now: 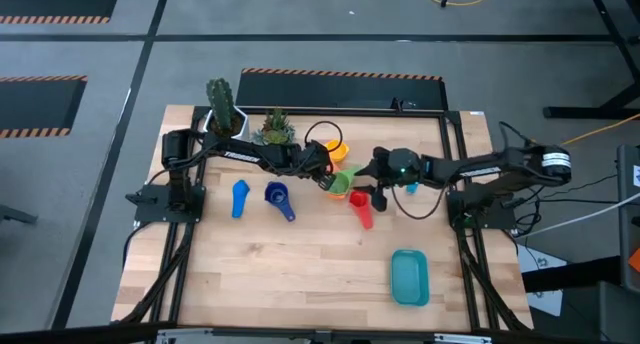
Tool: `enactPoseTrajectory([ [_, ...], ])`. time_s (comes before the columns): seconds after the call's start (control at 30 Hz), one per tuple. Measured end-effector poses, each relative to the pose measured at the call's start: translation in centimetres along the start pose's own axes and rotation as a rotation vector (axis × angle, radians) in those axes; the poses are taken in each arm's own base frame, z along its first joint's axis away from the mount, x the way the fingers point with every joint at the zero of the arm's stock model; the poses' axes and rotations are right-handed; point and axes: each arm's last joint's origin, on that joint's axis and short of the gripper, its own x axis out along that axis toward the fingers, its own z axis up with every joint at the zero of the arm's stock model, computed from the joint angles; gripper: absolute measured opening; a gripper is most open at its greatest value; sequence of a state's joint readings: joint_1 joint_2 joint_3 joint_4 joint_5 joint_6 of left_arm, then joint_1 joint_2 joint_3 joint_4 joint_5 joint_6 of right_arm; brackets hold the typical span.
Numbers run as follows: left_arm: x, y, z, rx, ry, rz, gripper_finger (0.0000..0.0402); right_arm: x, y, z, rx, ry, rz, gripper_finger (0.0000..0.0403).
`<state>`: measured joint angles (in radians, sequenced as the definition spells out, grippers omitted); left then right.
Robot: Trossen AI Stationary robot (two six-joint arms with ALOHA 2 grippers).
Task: Nest measuring cups in basket
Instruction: Stack the green measuring cup on top of the orange measuring cup
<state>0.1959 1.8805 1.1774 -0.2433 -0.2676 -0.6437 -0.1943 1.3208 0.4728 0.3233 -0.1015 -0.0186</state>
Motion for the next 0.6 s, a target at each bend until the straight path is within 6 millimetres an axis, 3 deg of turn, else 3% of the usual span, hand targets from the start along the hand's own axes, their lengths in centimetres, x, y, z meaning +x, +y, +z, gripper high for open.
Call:
enactPoseTrajectory([
  [0.23, 0.0, 0.0, 0.0, 0.0, 0.0, 0.0, 0.0093, -1.1, -0.3, -0.8, -0.01, 0.125, -0.132, 0.0225],
  [0.6, 0.0, 0.0, 0.0, -0.002, -0.004, -0.003, 0.0093, 1.6, -2.6, -2.8, 0.025, 0.182, -0.292, 0.0225],
])
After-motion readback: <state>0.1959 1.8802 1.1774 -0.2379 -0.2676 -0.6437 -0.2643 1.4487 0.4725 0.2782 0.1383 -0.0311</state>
